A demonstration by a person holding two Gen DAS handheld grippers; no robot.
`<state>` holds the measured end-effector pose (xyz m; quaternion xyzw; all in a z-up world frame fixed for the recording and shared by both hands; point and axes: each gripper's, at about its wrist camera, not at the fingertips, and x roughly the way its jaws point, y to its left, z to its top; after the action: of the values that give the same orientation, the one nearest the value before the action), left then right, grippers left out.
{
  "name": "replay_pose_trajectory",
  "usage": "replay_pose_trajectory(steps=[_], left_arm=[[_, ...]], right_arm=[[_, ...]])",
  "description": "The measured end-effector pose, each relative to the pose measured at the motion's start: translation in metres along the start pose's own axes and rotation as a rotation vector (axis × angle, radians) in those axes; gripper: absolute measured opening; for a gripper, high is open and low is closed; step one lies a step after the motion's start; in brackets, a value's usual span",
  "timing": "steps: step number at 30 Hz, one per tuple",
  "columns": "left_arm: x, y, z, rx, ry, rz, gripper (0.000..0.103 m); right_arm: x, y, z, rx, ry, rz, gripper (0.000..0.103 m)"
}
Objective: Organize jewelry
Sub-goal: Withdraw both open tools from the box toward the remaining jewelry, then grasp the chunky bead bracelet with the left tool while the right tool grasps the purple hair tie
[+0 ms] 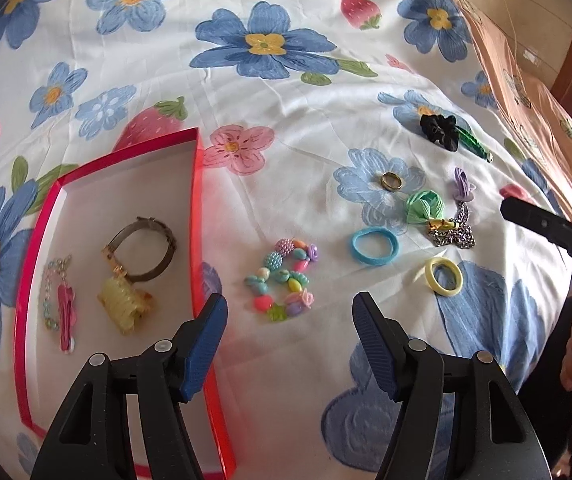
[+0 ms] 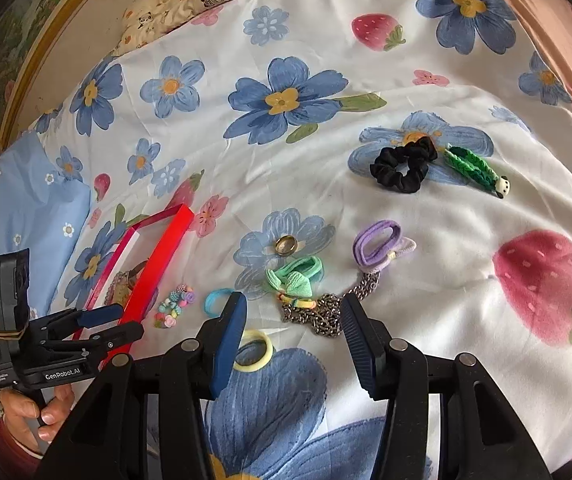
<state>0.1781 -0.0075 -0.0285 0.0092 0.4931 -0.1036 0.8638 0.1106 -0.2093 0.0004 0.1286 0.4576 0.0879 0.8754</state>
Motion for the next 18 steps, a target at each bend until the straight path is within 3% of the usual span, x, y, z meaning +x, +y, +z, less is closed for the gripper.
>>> replay_pose_trajectory(steps=[12,14,17,18], left_arm=[[0.058,-0.008,0.026,0.081,0.098,0.033,0.063],[0.065,-0.010,0.026,0.090,0.116,0.021,0.056],[0.071,-0.012,0.027,0.094,0.116,-0.009,0.036],[0.072,-0.012,0.028,0.094,0.116,-0.015,0.023]], right_arm=[[0.041,-0.032,0.022,0.048,0.050,-0.067,0.051],[0.048,-0.037,0.023,0.060,0.060,-0.073,0.051],[0.056,-0.043,0.023,0.075,0.071,-0.080,0.050],[0.059,-0.045,0.022,0.078,0.074,-0.084,0.050]])
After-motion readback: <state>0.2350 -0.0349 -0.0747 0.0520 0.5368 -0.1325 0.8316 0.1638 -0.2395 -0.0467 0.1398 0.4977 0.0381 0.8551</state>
